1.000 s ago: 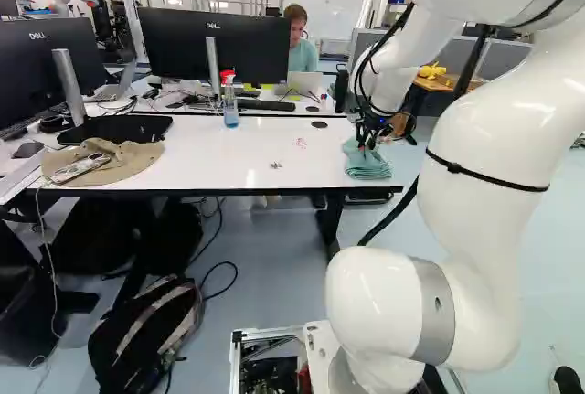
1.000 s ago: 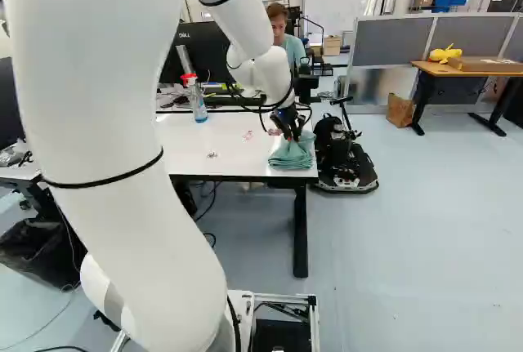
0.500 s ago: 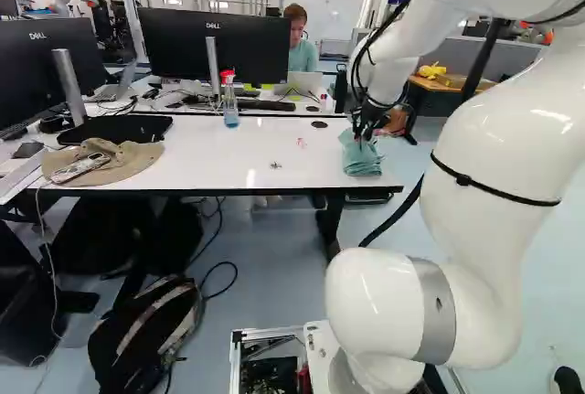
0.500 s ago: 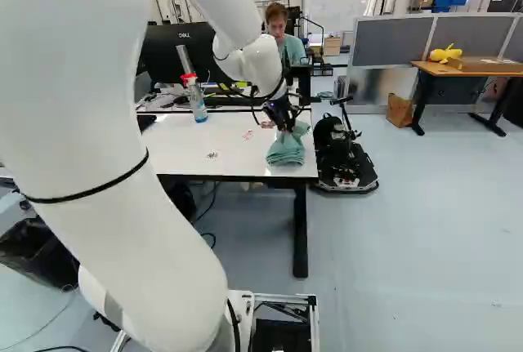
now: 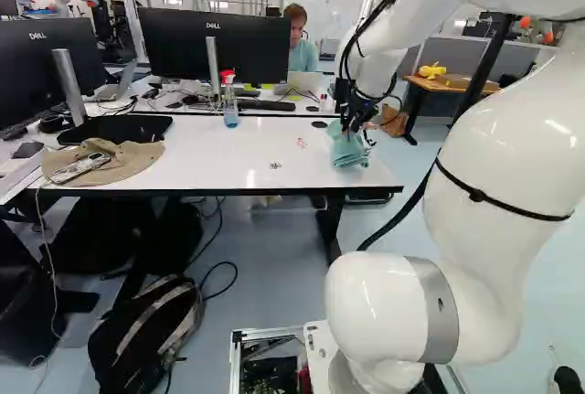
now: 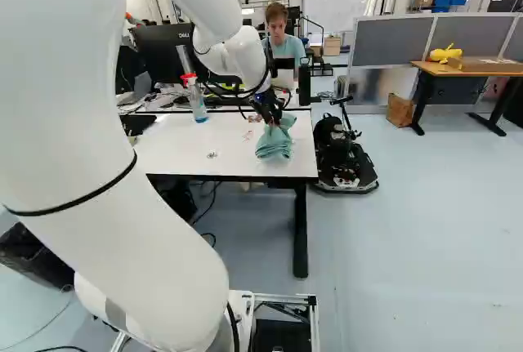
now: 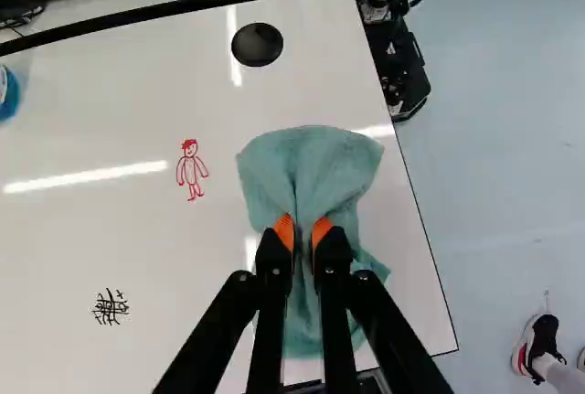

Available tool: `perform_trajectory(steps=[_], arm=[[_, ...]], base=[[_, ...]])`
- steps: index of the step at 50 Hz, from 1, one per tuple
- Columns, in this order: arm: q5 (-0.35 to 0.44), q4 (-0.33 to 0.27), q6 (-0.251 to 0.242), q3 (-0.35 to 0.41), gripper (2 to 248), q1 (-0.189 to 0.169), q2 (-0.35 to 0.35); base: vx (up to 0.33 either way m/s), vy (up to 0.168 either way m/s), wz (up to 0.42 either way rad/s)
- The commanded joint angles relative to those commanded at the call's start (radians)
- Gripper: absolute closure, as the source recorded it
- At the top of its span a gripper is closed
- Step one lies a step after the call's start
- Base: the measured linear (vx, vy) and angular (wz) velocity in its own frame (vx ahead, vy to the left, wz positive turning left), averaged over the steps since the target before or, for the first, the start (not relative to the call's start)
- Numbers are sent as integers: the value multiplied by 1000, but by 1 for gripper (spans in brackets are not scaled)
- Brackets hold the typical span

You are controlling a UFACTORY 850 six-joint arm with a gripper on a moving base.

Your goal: Clean the table with the green towel

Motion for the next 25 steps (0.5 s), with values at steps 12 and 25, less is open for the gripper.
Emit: perform_trajectory(steps=[12,25], arm=[[0,0,0,-1,208,43,-1],[0,0,0,-26,208,87,-24]], base=[[0,0,0],[0,0,0]])
